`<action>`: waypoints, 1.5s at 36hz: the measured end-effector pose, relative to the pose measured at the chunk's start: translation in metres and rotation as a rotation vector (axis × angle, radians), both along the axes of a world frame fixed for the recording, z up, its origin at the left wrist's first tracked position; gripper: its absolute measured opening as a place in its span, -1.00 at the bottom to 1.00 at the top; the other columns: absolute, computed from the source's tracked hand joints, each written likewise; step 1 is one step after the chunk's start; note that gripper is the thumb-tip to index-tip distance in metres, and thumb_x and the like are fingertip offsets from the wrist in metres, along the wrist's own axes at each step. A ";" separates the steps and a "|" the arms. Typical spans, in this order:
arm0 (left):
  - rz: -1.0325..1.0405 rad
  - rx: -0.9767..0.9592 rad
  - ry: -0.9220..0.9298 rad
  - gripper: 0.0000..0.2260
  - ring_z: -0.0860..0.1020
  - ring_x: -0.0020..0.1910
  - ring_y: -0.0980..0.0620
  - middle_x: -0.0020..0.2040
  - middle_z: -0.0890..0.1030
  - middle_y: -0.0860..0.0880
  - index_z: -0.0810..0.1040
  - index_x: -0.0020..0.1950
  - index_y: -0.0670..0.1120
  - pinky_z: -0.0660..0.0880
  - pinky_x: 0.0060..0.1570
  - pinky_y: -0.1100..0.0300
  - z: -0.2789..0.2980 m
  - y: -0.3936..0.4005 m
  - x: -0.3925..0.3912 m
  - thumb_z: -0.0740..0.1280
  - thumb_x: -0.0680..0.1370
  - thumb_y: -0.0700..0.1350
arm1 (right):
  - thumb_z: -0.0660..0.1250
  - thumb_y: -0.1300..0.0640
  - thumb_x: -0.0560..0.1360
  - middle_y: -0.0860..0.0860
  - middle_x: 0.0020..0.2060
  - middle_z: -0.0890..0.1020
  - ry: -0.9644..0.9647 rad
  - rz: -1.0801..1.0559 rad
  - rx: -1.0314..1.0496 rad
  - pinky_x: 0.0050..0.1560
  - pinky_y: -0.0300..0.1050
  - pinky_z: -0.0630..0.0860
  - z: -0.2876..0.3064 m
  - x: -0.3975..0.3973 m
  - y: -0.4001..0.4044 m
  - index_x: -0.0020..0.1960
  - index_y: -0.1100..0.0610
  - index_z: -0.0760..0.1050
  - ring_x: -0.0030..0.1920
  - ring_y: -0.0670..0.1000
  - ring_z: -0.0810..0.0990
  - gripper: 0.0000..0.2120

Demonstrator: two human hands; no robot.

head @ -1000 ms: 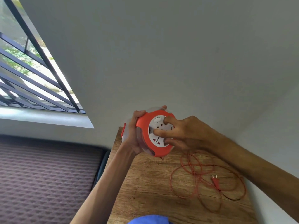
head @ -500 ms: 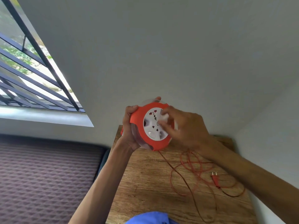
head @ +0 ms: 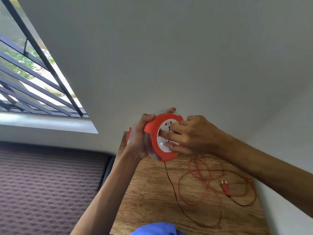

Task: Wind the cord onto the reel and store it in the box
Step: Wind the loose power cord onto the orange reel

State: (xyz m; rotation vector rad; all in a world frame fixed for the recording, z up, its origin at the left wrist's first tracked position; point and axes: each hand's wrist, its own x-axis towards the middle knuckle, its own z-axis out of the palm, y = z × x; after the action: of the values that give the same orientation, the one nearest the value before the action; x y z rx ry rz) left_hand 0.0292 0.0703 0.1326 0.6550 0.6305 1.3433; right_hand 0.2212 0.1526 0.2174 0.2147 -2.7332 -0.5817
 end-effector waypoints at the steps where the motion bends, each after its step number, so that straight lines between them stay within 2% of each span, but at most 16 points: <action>1: 0.009 0.008 0.007 -0.19 0.47 0.46 -0.33 0.62 0.37 -0.48 0.37 0.71 -0.20 0.43 0.44 -0.19 0.003 0.000 0.002 0.37 0.58 0.23 | 0.42 -0.09 0.62 0.08 -0.08 0.77 0.021 -0.004 -0.017 -0.38 -0.16 0.53 -0.001 -0.002 -0.002 0.28 0.15 0.69 -0.29 0.08 0.73 -0.63; 8: 0.066 -0.019 -0.085 -0.12 0.59 0.34 -0.26 0.46 0.56 -0.29 0.30 0.75 -0.19 0.57 0.29 -0.14 0.007 -0.006 0.009 0.40 0.54 0.25 | 0.44 -0.13 0.57 0.06 0.12 0.70 -0.088 -0.064 -0.122 -0.36 -0.12 0.55 0.010 -0.001 -0.001 0.45 0.13 0.57 -0.07 0.08 0.72 -0.46; 14: 0.058 0.005 -0.026 -0.11 0.58 0.35 -0.28 0.50 0.53 -0.35 0.31 0.73 -0.22 0.58 0.29 -0.14 0.011 -0.005 0.012 0.43 0.52 0.23 | 0.52 -0.25 0.50 0.05 -0.14 0.74 0.056 -0.123 -0.125 -0.44 -0.19 0.41 0.001 -0.005 0.000 0.14 0.15 0.74 -0.38 0.09 0.66 -0.52; 18: 0.138 -0.013 -0.107 -0.12 0.52 0.42 -0.33 0.52 0.49 -0.36 0.37 0.70 -0.22 0.43 0.43 -0.21 0.012 -0.004 0.014 0.42 0.50 0.24 | 0.31 -0.23 0.64 0.01 -0.55 0.56 0.409 -0.548 -0.453 -0.50 -0.27 0.26 -0.024 -0.014 -0.001 -0.41 0.15 0.59 -0.60 0.07 0.52 -0.41; 21: 0.220 -0.007 -0.134 -0.15 0.45 0.45 -0.35 0.49 0.48 -0.32 0.44 0.65 -0.17 0.32 0.49 -0.29 0.018 0.001 0.013 0.44 0.47 0.27 | 0.18 -0.14 0.75 0.07 -0.56 0.57 0.436 -0.901 -0.913 -0.42 -0.10 0.46 -0.043 -0.015 0.005 -0.43 0.20 0.57 -0.54 0.06 0.57 -0.32; 23: 0.245 0.009 -0.119 -0.21 0.49 0.42 -0.34 0.44 0.54 -0.27 0.46 0.59 -0.16 0.40 0.44 -0.26 0.020 0.000 0.006 0.42 0.49 0.28 | 0.18 -0.13 0.74 0.05 -0.52 0.62 0.397 -0.950 -1.008 -0.32 -0.05 0.57 -0.048 -0.009 0.008 -0.40 0.19 0.60 -0.49 0.03 0.61 -0.35; 26: 0.205 0.026 -0.144 -0.24 0.50 0.40 -0.31 0.42 0.55 -0.25 0.45 0.59 -0.15 0.42 0.41 -0.23 0.020 -0.003 -0.004 0.37 0.53 0.29 | 0.21 -0.21 0.71 0.02 -0.42 0.69 0.353 -0.815 -0.904 -0.22 0.02 0.66 -0.040 0.002 0.007 -0.28 0.15 0.69 -0.42 0.00 0.65 -0.40; 29: 0.146 0.034 -0.154 -0.25 0.49 0.38 -0.30 0.44 0.52 -0.25 0.41 0.61 -0.13 0.42 0.38 -0.21 0.022 -0.003 -0.006 0.34 0.54 0.28 | 0.32 -0.15 0.68 -0.02 -0.13 0.75 0.384 -0.519 -0.639 -0.31 -0.01 0.66 -0.023 0.007 0.001 0.08 0.09 0.72 -0.33 -0.02 0.66 -0.65; 31: 0.113 0.031 -0.147 -0.26 0.50 0.36 -0.28 0.43 0.52 -0.25 0.39 0.63 -0.13 0.44 0.34 -0.19 0.022 -0.002 -0.004 0.28 0.56 0.28 | 0.34 -0.10 0.66 0.06 0.09 0.73 0.278 -0.321 -0.452 -0.38 -0.05 0.65 -0.015 0.008 0.001 0.35 0.09 0.62 -0.28 0.05 0.70 -0.63; 34: 0.092 0.029 -0.120 -0.26 0.56 0.31 -0.26 0.40 0.58 -0.24 0.39 0.65 -0.11 0.51 0.28 -0.17 0.020 -0.003 -0.002 0.23 0.58 0.29 | 0.31 -0.08 0.68 0.22 0.33 0.60 0.047 -0.165 -0.244 -0.30 0.00 0.69 -0.006 0.007 0.005 0.49 0.04 0.47 -0.13 0.18 0.74 -0.58; 42: 0.054 -0.042 -0.092 -0.21 0.55 0.36 -0.27 0.51 0.48 -0.29 0.34 0.73 -0.13 0.49 0.33 -0.19 0.010 -0.003 0.000 0.35 0.59 0.25 | 0.27 -0.15 0.68 0.24 0.28 0.57 -0.090 -0.061 -0.069 -0.27 0.05 0.68 0.006 -0.001 0.012 0.56 -0.04 0.33 0.05 0.21 0.68 -0.51; 45: 0.052 -0.026 -0.075 -0.23 0.50 0.42 -0.30 0.55 0.43 -0.32 0.31 0.75 -0.16 0.47 0.38 -0.19 0.006 0.001 0.001 0.33 0.63 0.21 | 0.19 -0.20 0.68 0.19 0.08 0.69 -0.059 -0.046 -0.040 -0.35 0.01 0.64 0.004 -0.003 0.007 0.47 0.13 0.47 -0.14 0.18 0.72 -0.48; 48: 0.083 0.003 -0.041 -0.22 0.46 0.51 -0.37 0.57 0.46 -0.33 0.34 0.73 -0.20 0.41 0.50 -0.24 0.006 0.005 0.001 0.33 0.61 0.21 | 0.31 -0.30 0.59 0.04 -0.35 0.69 0.280 -0.284 -0.222 -0.50 -0.14 0.49 -0.007 -0.011 -0.003 -0.08 0.15 0.71 -0.50 0.05 0.59 -0.48; 50: 0.146 0.006 -0.078 -0.19 0.45 0.53 -0.41 0.56 0.49 -0.34 0.37 0.71 -0.20 0.37 0.53 -0.31 0.009 0.007 0.004 0.34 0.58 0.25 | 0.33 -0.29 0.62 -0.07 -0.61 0.49 0.447 -0.633 -0.636 -0.51 -0.21 0.38 -0.011 -0.021 -0.005 -0.45 0.09 0.53 -0.63 -0.10 0.43 -0.39; 52: 0.211 0.012 -0.084 -0.12 0.53 0.42 -0.36 0.48 0.53 -0.33 0.33 0.72 -0.23 0.50 0.39 -0.22 0.016 0.010 0.007 0.40 0.53 0.26 | 0.27 -0.18 0.69 -0.04 -0.64 0.54 0.430 -0.855 -1.206 -0.38 -0.20 0.46 -0.021 -0.026 -0.004 -0.48 0.17 0.58 -0.59 -0.12 0.51 -0.33; 54: 0.247 0.016 -0.037 -0.09 0.55 0.35 -0.33 0.46 0.53 -0.32 0.33 0.70 -0.25 0.55 0.29 -0.16 0.021 0.010 0.009 0.43 0.51 0.26 | 0.21 -0.05 0.72 -0.03 -0.57 0.63 0.363 -0.893 -1.543 -0.31 -0.21 0.47 -0.024 -0.027 -0.002 -0.41 0.17 0.70 -0.55 -0.17 0.55 -0.38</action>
State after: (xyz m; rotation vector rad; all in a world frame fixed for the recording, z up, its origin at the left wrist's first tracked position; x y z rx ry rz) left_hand 0.0385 0.0805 0.1540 0.5769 0.6879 1.5869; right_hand 0.1944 0.1502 0.1930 -1.2993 -2.0116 1.2141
